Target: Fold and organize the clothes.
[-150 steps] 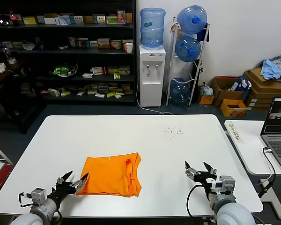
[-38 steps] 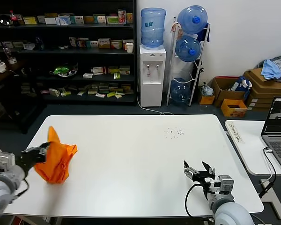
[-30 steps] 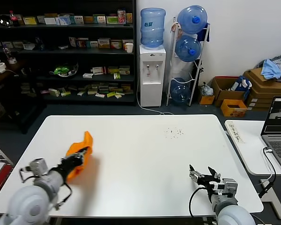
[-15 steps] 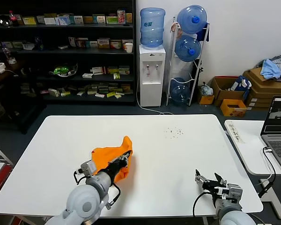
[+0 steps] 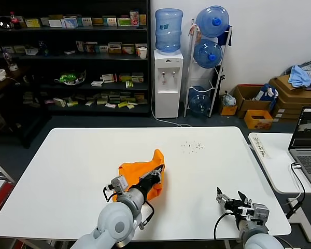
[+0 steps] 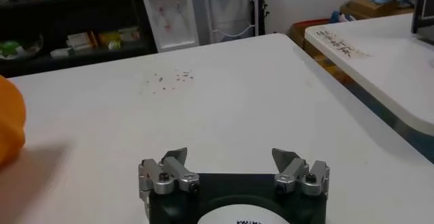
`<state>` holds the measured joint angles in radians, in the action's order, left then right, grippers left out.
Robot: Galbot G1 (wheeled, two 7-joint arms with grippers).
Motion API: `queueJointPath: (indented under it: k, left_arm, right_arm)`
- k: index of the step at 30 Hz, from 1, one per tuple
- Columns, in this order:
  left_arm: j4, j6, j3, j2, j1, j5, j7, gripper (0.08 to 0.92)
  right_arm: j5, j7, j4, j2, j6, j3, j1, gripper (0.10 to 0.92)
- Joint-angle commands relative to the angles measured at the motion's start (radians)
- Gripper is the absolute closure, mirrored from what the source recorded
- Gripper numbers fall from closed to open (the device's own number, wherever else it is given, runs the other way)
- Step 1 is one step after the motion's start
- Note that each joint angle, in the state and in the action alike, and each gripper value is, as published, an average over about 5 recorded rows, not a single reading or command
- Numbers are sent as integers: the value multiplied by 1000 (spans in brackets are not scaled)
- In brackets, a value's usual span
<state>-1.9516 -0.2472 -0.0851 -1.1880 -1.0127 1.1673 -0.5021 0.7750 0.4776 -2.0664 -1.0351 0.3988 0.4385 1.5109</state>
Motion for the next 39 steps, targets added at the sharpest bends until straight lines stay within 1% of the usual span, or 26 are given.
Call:
queueJointPath:
  k: [1,5,11,14,17,19,20,22,24,27,29,31,35,37,39]
  left_arm:
    - [39,5,-52,-67,30,-44,-1,897]
    - [46,5,-59,-74,36,-57,3,897]
    - [49,5,-53,-75,25,-96,36,888]
    - [28,5,-26,-70,9,-98,52,832]
    - [-16,11,47,-30,-48,-133,101,746]
    - [-49,47,126,24,-126,-224,202,685]
    - [-53,94,175,52,-176,-293,276,659]
    - [-38,234,300,96,-296,-454,443,598]
    - [9,397,451,106,-424,-583,590,546]
    - [79,593,651,64,-590,-667,734,460]
    - [117,703,738,14,-663,-688,801,399]
    - [141,787,791,-42,-710,-698,846,338]
    - [134,850,805,-145,-758,-688,897,231]
    - [134,860,796,-185,-762,-691,929,196]
    - [148,867,790,-212,-757,-696,966,183]
  right_arm:
    - [1,0,-2,-1,0,6,4,203]
    - [2,0,-2,-3,0,5,3,203]
    - [0,-10,0,-2,-6,5,-1,203]
    - [-40,-66,3,0,-52,7,-4,203]
    - [-158,-212,10,1,-191,18,1,203]
    - [-244,-339,15,-3,-332,39,12,203]
    - [-275,-392,15,-8,-393,54,21,203]
    - [-330,-483,15,-24,-489,87,43,203]
    - [-376,-546,19,-49,-547,119,72,203]
    - [-434,-609,44,-100,-633,156,124,203]
    - [-488,-637,71,-141,-695,179,157,203]
    - [-545,-659,102,-183,-753,195,179,203]
    - [-607,-675,150,-256,-838,196,189,203]
    - [-623,-671,169,-282,-865,188,185,203]
    - [-627,-666,183,-300,-883,182,180,203]
